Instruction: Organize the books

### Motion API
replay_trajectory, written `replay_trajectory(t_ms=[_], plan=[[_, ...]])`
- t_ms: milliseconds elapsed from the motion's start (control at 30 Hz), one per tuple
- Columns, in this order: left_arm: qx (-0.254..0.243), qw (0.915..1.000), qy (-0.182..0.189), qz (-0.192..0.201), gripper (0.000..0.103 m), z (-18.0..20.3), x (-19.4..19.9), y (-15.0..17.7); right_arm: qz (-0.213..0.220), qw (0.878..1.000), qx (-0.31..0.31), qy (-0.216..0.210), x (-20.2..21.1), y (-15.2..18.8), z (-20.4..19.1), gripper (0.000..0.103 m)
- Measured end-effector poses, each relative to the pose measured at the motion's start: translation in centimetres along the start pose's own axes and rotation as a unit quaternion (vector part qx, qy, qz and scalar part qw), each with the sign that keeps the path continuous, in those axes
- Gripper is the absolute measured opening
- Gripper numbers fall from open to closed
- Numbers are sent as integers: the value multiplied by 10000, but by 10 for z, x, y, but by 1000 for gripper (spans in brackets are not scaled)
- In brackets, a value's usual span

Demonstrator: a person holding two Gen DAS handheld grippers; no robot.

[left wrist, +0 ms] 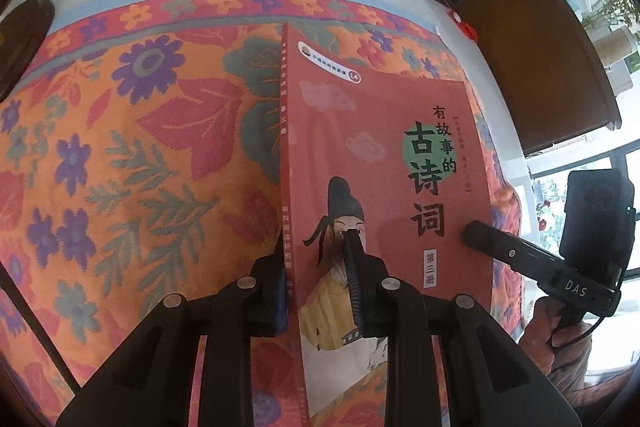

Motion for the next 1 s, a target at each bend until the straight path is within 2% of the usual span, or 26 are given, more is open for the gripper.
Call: replay_trajectory(t_ms=[267, 1000], plan=[[29, 9997, -71, 231, 22, -8, 28, 15, 23, 9999, 147, -73, 0, 6, -24, 14], [205, 9950, -190, 962, 22, -66, 127, 81, 67, 9919, 1240, -272, -21, 62, -140, 14]])
Point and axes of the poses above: each gripper's, at about its wrist camera, not at the fingertips, and x roughly against the way its jaws point, z to its right, y to its underside, the point moved 2 cm from there along -x, roughly the way its jaws point, and after that the axes turned 6 degrees about -y, right-handed, at the moved point
